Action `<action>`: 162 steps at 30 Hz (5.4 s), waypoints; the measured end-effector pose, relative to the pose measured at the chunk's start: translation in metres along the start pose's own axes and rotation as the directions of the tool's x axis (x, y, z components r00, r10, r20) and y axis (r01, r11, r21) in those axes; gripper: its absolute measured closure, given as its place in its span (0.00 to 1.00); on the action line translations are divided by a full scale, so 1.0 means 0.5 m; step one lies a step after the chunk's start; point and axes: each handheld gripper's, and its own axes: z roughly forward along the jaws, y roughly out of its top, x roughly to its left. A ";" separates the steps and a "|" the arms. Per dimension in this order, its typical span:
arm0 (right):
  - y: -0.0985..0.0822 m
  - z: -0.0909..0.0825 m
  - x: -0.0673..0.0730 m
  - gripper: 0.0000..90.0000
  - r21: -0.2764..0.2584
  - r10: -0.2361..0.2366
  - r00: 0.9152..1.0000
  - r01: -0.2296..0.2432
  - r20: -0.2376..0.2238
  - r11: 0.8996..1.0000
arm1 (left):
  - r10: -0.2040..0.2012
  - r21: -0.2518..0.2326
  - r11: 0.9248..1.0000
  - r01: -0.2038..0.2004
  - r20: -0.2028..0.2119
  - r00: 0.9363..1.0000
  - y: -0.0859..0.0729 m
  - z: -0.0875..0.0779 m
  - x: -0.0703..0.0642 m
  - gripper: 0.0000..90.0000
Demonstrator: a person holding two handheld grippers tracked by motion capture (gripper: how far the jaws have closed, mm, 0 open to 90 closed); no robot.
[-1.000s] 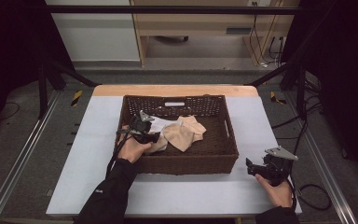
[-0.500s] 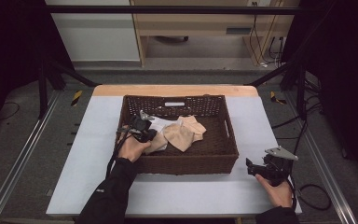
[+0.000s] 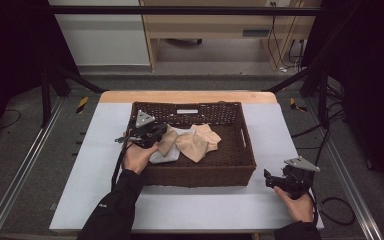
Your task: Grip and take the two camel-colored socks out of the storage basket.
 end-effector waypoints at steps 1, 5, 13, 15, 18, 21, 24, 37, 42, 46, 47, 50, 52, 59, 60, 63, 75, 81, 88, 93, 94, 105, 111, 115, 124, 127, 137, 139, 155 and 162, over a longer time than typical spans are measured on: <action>0.000 0.000 0.000 0.05 0.000 -0.001 1.000 0.001 0.000 1.000 | -0.010 -0.029 1.000 0.010 0.001 1.000 0.006 -0.006 0.000 0.96; 0.000 0.000 -0.001 0.05 0.000 0.000 1.000 0.000 0.001 1.000 | -0.019 -0.096 0.995 0.019 0.001 1.000 0.027 -0.026 -0.003 0.96; 0.000 -0.003 -0.003 0.05 -0.006 0.002 1.000 -0.002 0.003 1.000 | -0.020 -0.175 0.984 0.026 0.032 0.999 0.059 -0.068 -0.018 0.96; 0.000 -0.003 -0.003 0.05 -0.007 0.002 1.000 -0.002 0.002 1.000 | -0.022 -0.190 0.981 0.029 0.038 0.999 0.066 -0.080 -0.020 0.96; 0.000 -0.003 -0.004 0.05 -0.008 0.002 1.000 -0.002 0.004 1.000 | -0.032 -0.211 0.976 0.042 0.051 0.998 0.073 -0.100 -0.019 0.96; 0.000 -0.004 -0.003 0.05 -0.008 0.006 1.000 -0.006 0.002 1.000 | -0.035 -0.228 0.972 0.048 0.061 0.998 0.082 -0.127 -0.017 0.96; 0.000 -0.004 -0.003 0.05 -0.008 0.005 1.000 -0.005 0.002 1.000 | -0.036 -0.240 0.969 0.051 0.068 0.997 0.086 -0.142 -0.016 0.96; 0.000 -0.005 -0.005 0.05 -0.006 0.010 1.000 -0.010 0.003 1.000 | -0.050 -0.298 0.952 0.066 0.060 0.997 0.095 -0.230 0.022 0.96; -0.001 -0.005 -0.005 0.05 -0.004 0.008 1.000 -0.008 0.003 1.000 | -0.068 -0.335 0.939 0.080 0.048 0.997 0.098 -0.272 0.047 0.96; -0.001 -0.005 -0.005 0.05 -0.005 0.009 1.000 -0.009 0.004 1.000 | -0.073 -0.354 0.932 0.076 0.022 0.997 0.095 -0.307 0.069 0.96; -0.001 -0.005 -0.005 0.05 -0.005 0.008 1.000 -0.008 0.004 1.000 | -0.076 -0.355 0.932 0.076 0.015 0.997 0.093 -0.312 0.074 0.96; -0.001 -0.006 -0.004 0.05 -0.003 0.011 1.000 -0.011 0.003 1.000 | -0.087 -0.364 0.928 0.079 -0.006 0.996 0.085 -0.334 0.092 0.96; -0.001 -0.005 -0.004 0.05 -0.002 0.010 1.000 -0.010 0.004 1.000 | -0.099 -0.372 0.924 0.086 -0.017 0.995 0.077 -0.347 0.103 0.96; -0.001 -0.004 -0.003 0.05 -0.001 0.008 1.000 -0.008 0.004 1.000 | -0.141 -0.364 0.925 0.110 -0.059 0.988 0.029 -0.370 0.140 0.96; -0.001 -0.004 -0.003 0.05 0.000 0.008 1.000 -0.008 0.004 1.000 | -0.149 -0.361 0.925 0.117 -0.064 0.987 0.021 -0.370 0.146 0.96; -0.001 -0.005 -0.003 0.05 -0.002 0.007 1.000 -0.007 0.002 1.000 | -0.167 -0.340 0.931 0.130 -0.082 0.983 -0.005 -0.369 0.160 0.96; -0.002 -0.005 -0.002 0.05 0.000 0.003 1.000 -0.003 0.001 1.000 | -0.205 -0.218 0.961 0.170 -0.148 0.968 -0.104 -0.340 0.195 0.96; -0.003 -0.006 -0.001 0.05 0.001 -0.002 1.000 0.002 -0.001 1.000 | -0.214 -0.157 0.969 0.189 -0.163 0.963 -0.140 -0.322 0.196 0.96; -0.004 -0.005 0.000 0.05 0.006 -0.011 1.000 0.011 -0.005 1.000 | -0.196 -0.042 0.981 0.191 -0.166 0.967 -0.179 -0.278 0.190 0.96; -0.004 -0.004 0.001 0.05 0.010 -0.015 1.000 0.015 -0.006 1.000 | -0.165 0.039 0.984 0.174 -0.172 0.971 -0.199 -0.249 0.187 0.95; -0.004 -0.003 0.001 0.05 0.011 -0.015 1.000 0.015 -0.006 1.000 | -0.157 0.052 0.984 0.168 -0.176 0.972 -0.203 -0.244 0.187 0.94; -0.004 -0.003 0.002 0.05 0.012 -0.014 1.000 0.014 -0.008 1.000 | -0.162 0.064 0.982 0.179 -0.214 0.963 -0.208 -0.237 0.191 0.66; -0.004 -0.004 0.000 0.05 0.006 -0.010 1.000 0.010 -0.005 1.000 | -0.169 -0.003 0.985 0.173 -0.224 0.960 -0.183 -0.259 0.186 0.63; -0.004 -0.005 0.000 0.05 0.005 -0.009 1.000 0.009 -0.004 1.000 | -0.177 -0.057 0.984 0.169 -0.218 0.960 -0.161 -0.274 0.176 0.61; -0.003 -0.006 -0.002 0.05 -0.003 0.001 1.000 -0.001 -0.003 1.000 | -0.152 -0.116 0.984 0.132 -0.185 0.971 -0.117 -0.281 0.142 0.59; -0.003 -0.005 -0.002 0.04 0.000 -0.001 1.000 0.001 0.003 1.000 | -0.131 -0.122 0.986 0.110 -0.179 0.975 -0.104 -0.275 0.127 0.58; -0.003 -0.004 -0.001 0.05 0.003 -0.003 1.000 0.003 0.006 1.000 | -0.106 -0.157 0.984 0.083 -0.140 0.985 -0.061 -0.256 0.090 0.58; -0.002 -0.004 0.000 0.05 0.003 0.001 1.000 -0.001 0.007 1.000 | -0.102 -0.158 0.984 0.082 -0.126 0.987 -0.052 -0.248 0.081 0.58; -0.001 -0.005 -0.004 0.05 -0.009 0.000 1.000 0.000 0.010 1.000 | -0.032 -0.156 0.987 0.025 -0.042 0.999 0.033 -0.141 -0.023 0.57; -0.001 -0.004 -0.005 0.05 -0.009 -0.002 1.000 0.002 0.010 1.000 | 0.000 -0.150 0.989 -0.003 -0.025 1.000 0.049 -0.099 -0.052 0.57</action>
